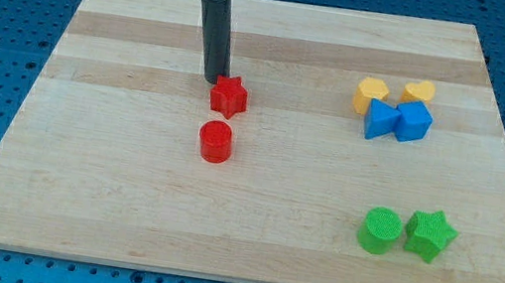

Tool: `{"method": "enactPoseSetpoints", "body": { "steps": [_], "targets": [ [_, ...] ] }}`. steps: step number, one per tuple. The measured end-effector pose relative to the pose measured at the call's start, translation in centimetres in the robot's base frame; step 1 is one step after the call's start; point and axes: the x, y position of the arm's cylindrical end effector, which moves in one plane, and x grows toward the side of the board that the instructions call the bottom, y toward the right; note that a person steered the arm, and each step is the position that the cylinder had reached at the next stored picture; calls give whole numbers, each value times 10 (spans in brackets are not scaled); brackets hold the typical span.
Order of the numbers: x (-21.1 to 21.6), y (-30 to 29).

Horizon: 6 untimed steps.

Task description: Push the red star towards the top left side of the board

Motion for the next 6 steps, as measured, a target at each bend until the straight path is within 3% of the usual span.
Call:
{"method": "enactPoseSetpoints", "body": {
  "steps": [2,3,4,5,6],
  "targets": [
    [19,90],
    [52,83],
    [40,-7],
    [-13,-125],
    [-52,-200]
  ]
}}
